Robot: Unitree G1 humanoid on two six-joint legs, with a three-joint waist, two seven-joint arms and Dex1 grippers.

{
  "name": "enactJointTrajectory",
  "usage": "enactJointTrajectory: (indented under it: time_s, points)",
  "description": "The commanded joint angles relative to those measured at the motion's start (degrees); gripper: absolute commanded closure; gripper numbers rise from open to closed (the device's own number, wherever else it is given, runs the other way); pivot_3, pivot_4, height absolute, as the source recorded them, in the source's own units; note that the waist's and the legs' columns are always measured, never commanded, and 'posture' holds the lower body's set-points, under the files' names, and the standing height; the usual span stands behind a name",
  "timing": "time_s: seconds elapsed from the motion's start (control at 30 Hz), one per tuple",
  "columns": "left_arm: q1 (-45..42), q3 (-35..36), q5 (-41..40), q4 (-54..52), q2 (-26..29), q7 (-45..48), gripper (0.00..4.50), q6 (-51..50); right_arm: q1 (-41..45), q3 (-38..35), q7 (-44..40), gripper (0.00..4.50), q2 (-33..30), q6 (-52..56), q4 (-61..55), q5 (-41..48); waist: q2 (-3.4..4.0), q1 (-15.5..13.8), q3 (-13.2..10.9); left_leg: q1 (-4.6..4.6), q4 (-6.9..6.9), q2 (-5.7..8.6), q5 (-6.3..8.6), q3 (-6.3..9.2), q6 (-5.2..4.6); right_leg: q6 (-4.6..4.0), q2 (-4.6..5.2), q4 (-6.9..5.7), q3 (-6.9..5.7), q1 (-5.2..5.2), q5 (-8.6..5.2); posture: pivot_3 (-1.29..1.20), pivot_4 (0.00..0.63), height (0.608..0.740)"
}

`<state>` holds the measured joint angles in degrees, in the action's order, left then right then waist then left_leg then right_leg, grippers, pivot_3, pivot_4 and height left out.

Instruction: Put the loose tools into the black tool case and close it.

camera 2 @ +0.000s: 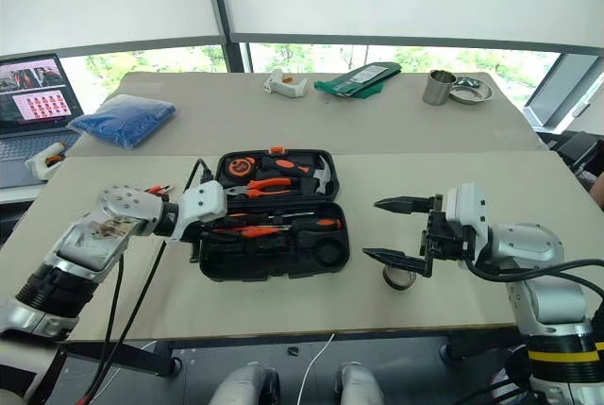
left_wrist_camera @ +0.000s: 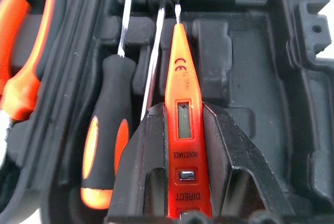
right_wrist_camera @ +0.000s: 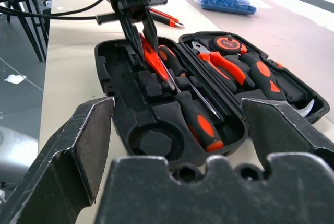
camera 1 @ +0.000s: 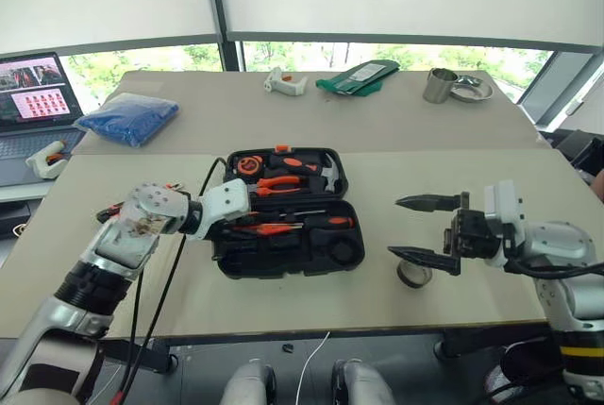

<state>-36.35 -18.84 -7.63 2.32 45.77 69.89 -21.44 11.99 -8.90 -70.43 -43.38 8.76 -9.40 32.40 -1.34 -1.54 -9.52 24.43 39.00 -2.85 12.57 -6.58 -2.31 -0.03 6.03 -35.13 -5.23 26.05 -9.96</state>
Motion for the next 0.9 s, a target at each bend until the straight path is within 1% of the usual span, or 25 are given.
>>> enactJointTrajectory:
  time_s: [0.03, 0.2, 0.3, 0.43, 0.53, 0.7, 0.8, 0.87, 0.9]
  points:
    - [-0.71, -1.05, 2.33, -0.47, 1.00, 2.18, 3.98, 1.11, -0.84, -2.39, 1.15, 0.00, -0.62, 0.45, -2.59, 1.21, 0.00, -0.01, 0.00, 0.00, 0.01, 0.00, 0.00, 0.01, -0.01, 0.00, 0.00, 0.00, 0.01, 0.00, 0.00, 0.00, 0.150, 0.740]
    - [-1.00, -2.21, 5.46, 0.32, 0.60, 1.86, 3.98, 1.10, -1.50, -2.43, 1.66, 0.00, -0.50, 0.57, -3.08, 1.15, 0.00, 0.00, 0.00, -0.04, 0.02, 0.00, 0.00, 0.04, -0.01, 0.00, 0.00, -0.05, 0.04, -0.02, 0.00, 0.00, 0.150, 0.740]
    - [-1.74, -3.72, 8.28, 0.97, 1.39, 2.33, 3.98, 1.63, -1.40, -2.24, 1.58, 0.00, -0.63, 0.75, -2.94, 1.17, 0.00, -0.04, 0.00, -0.05, 0.03, 0.00, 0.00, 0.04, -0.01, 0.00, 0.00, -0.08, 0.04, -0.02, 0.00, 0.00, 0.150, 0.740]
    - [-2.21, -3.26, 9.45, 2.08, 0.82, 1.20, 3.98, 0.96, -0.82, -1.90, 1.25, 0.00, -0.83, 1.06, -2.56, 1.26, 0.00, 0.06, 0.01, -0.12, 0.06, 0.00, 0.00, 0.04, -0.01, 0.00, -0.01, -0.11, 0.06, -0.09, 0.00, 0.00, 0.150, 0.740]
    - [-2.10, -2.24, 9.20, 2.25, 0.09, 0.44, 3.98, -0.18, -0.32, -1.53, 0.92, 0.00, -0.77, 1.21, -2.30, 1.19, 0.00, 0.09, 0.01, -0.14, 0.09, -0.01, -0.01, 0.05, -0.01, 0.00, -0.02, -0.17, 0.08, -0.08, 0.00, 0.00, 0.150, 0.740]
    - [-1.13, -2.53, 8.58, 0.93, 1.10, 2.78, 3.98, -0.47, 0.14, -1.26, 0.37, 0.00, -0.63, 1.36, -1.91, 0.97, 0.00, 0.25, 0.01, -0.14, 0.16, -0.01, -0.01, 0.05, -0.01, 0.00, -0.02, -0.25, 0.11, -0.08, 0.00, 0.00, 0.150, 0.740]
    - [-0.43, -0.32, 6.54, 0.24, -0.92, 0.82, 3.98, -1.92, 0.16, -1.05, 0.17, 0.00, -0.44, 1.31, -1.67, 0.78, 0.00, 0.46, 0.01, -0.15, 0.16, -0.01, -0.01, 0.06, -0.01, -0.01, -0.02, -0.26, 0.12, -0.07, 0.00, 0.00, 0.150, 0.740]
    - [-0.14, 2.15, 4.28, 0.45, -2.12, 0.56, 3.02, 0.20, 0.03, -0.97, 0.12, 0.00, -0.41, 1.47, -1.75, 0.85, 0.00, 0.44, 0.01, -0.14, 0.16, -0.01, -0.01, 0.06, -0.02, 0.00, -0.02, -0.27, 0.13, -0.07, 0.00, 0.00, 0.150, 0.740]
    - [-0.16, 3.75, 3.27, 1.08, -2.80, 0.16, 2.91, 2.66, -0.12, -0.98, 0.09, 0.00, -0.46, 1.60, -1.85, 0.93, -0.01, 0.42, 0.01, -0.14, 0.17, 0.00, -0.01, 0.06, -0.02, 0.00, -0.02, -0.27, 0.13, -0.07, 0.00, 0.00, 0.150, 0.740]
